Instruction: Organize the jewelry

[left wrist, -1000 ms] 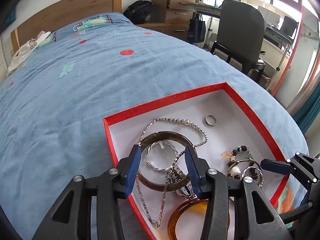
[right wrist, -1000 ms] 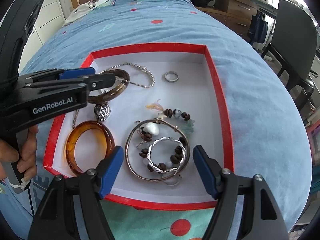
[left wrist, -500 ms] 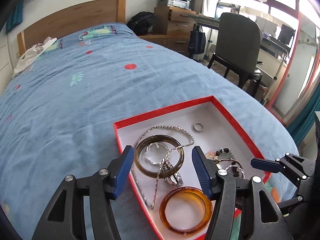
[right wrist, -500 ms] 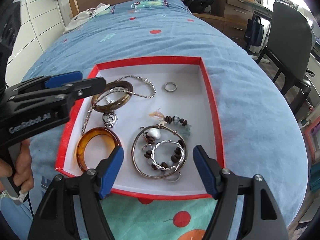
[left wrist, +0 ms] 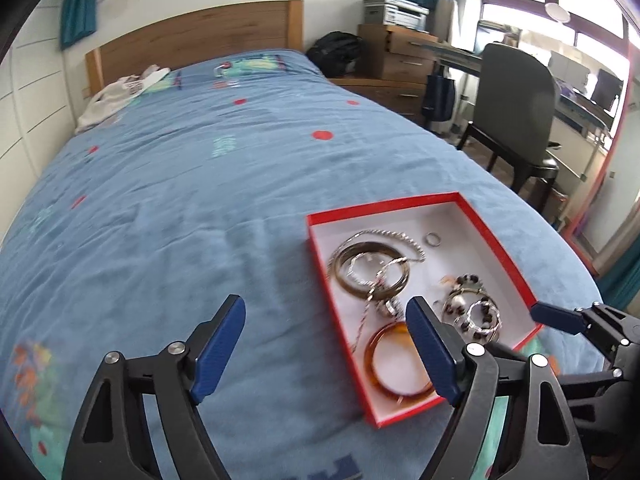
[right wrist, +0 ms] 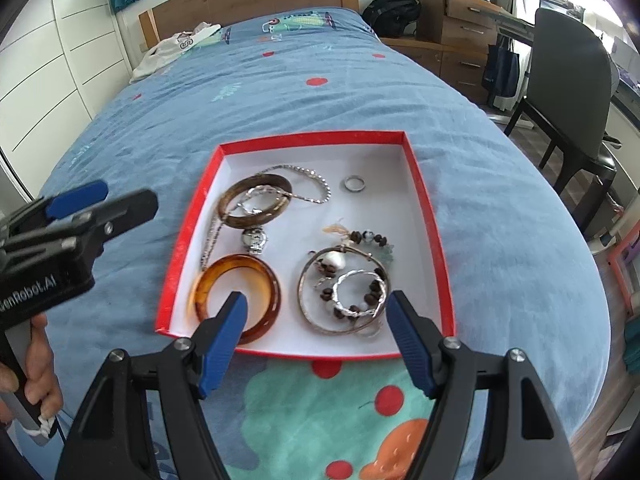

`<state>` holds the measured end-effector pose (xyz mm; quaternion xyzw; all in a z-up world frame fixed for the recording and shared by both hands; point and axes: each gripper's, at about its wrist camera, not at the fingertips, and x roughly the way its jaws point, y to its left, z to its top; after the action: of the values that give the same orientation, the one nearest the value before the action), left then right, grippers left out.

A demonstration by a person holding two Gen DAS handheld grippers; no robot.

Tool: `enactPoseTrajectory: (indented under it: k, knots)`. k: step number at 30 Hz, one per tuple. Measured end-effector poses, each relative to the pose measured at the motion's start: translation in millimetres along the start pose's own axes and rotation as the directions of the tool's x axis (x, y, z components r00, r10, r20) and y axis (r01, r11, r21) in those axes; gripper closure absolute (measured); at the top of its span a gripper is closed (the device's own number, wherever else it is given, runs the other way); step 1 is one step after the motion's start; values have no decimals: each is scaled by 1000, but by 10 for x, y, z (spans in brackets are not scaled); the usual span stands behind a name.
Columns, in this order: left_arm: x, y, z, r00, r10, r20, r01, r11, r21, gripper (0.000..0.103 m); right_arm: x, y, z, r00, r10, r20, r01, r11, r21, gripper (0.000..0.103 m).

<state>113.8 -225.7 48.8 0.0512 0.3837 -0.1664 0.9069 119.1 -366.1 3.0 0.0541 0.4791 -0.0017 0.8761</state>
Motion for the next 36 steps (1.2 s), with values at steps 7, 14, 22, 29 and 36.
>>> enactPoseTrajectory:
  k: [7,14,22,29,36]
  knots:
    - [-295,185,-209,998,55,9,-54,996,-69,19,-226,131,-67,1000,-1,31,1,1000,5,32]
    - [-600,357,-408,996,85,16,-83,988,-130,16,-449,275,-204,998,5,55,-5,1000,2,32]
    - [-840,536,-682,991,130,15,-125,977,-174,16,-626,419,-409,997,10,70,-10,1000,-6,32]
    - [-1010,616,-929,983,181,18,-174,967,-185,16,-705,464,-582,997,16,71,-15,1000,-11,32]
    - [-1161,642,-1048,977,214,23,-206,961,-186,16,-728,423,-718,997,4,73,-5,1000,7,32]
